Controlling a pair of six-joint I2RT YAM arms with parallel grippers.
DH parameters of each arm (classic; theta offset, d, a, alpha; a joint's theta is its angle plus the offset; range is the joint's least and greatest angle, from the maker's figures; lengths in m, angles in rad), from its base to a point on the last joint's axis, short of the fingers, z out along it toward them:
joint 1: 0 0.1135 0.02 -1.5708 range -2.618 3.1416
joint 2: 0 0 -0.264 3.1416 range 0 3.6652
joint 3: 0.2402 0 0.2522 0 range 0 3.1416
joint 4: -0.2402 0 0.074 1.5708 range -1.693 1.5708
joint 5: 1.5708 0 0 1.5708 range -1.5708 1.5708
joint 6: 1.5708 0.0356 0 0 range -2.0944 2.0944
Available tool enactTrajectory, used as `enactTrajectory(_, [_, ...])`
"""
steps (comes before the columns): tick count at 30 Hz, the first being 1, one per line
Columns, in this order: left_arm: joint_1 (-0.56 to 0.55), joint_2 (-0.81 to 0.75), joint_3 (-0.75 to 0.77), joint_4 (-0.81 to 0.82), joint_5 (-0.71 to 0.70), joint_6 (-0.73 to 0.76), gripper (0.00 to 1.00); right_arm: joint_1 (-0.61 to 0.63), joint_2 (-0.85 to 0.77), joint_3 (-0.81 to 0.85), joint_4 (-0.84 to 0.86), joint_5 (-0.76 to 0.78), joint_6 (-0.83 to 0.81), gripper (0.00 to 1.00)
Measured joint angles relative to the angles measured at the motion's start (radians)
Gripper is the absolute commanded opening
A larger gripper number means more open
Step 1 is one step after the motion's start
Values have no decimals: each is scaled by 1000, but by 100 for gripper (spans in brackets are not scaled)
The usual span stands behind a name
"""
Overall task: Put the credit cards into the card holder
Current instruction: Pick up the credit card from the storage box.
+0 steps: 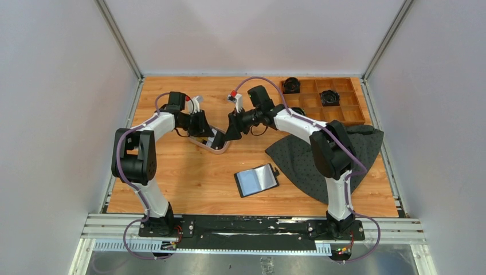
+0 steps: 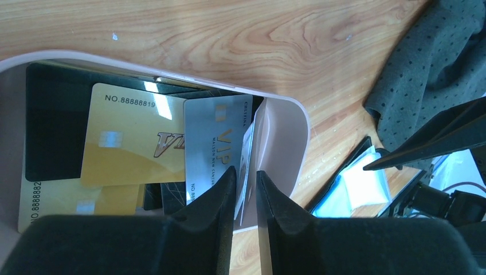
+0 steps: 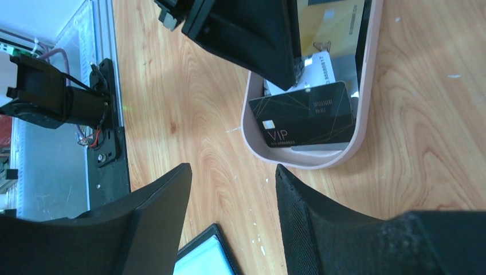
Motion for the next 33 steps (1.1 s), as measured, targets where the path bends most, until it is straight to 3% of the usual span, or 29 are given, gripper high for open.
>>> enactTrajectory(4, [16,0,-18,24,24,-21,16,0,0,5,26,0,25,59])
enactTrajectory(7, [19,0,-24,37,37,-32,0,0,0,5,32,-1,36,59])
enactTrajectory(13, [23,-2,-26,48,50,-40,0,0,0,5,37,-11,39,59])
enactTrajectory(18, [29,-69,-26,13,-19,-3,0,0,-18,5,29,-55,10,60])
enactTrajectory(26, [32,-324,-26,-18,-140,133,0,0,-139,5,-100,-203,-204,61])
enactTrajectory(33, [18,-521,-137,6,-45,242,0,-14,-312,-17,-326,-267,-526,66])
